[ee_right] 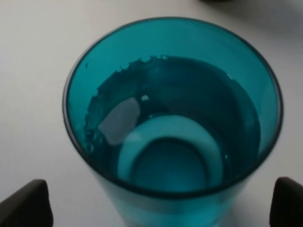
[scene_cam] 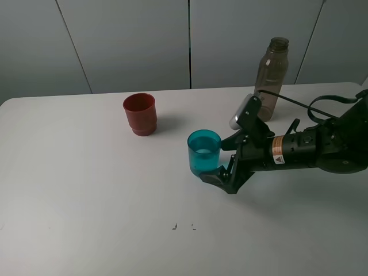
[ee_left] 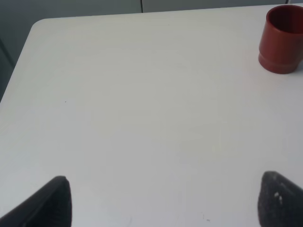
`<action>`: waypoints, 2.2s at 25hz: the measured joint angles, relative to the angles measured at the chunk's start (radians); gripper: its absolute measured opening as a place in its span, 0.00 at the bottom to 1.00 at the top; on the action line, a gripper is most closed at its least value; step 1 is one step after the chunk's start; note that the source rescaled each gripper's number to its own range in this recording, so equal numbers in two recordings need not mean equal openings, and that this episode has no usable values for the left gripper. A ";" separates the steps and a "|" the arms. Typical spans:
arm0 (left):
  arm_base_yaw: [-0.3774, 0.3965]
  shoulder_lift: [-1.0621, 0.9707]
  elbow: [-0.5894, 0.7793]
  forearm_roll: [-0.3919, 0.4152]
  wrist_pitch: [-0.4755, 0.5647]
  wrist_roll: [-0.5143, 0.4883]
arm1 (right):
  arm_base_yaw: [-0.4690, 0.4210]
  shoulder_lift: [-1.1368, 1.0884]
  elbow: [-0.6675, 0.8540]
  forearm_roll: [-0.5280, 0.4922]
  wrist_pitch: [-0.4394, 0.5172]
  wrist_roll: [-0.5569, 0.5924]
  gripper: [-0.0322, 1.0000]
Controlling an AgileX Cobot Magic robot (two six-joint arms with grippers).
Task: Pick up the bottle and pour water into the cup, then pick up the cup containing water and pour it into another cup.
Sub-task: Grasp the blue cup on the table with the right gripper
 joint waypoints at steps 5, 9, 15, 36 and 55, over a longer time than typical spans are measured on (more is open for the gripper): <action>0.000 0.000 0.000 0.000 0.000 0.000 | 0.018 0.045 -0.043 0.008 0.000 0.009 1.00; 0.000 0.000 0.000 0.000 0.000 0.000 | 0.027 0.050 -0.051 0.026 0.000 0.011 1.00; 0.000 0.000 0.000 0.000 0.000 0.000 | 0.039 0.052 -0.051 0.054 0.000 -0.007 1.00; 0.000 0.000 0.000 0.000 0.000 0.000 | 0.068 0.052 -0.100 0.111 0.026 -0.065 1.00; 0.000 0.000 0.000 0.000 0.000 0.000 | 0.087 0.052 -0.100 0.131 0.024 -0.058 0.12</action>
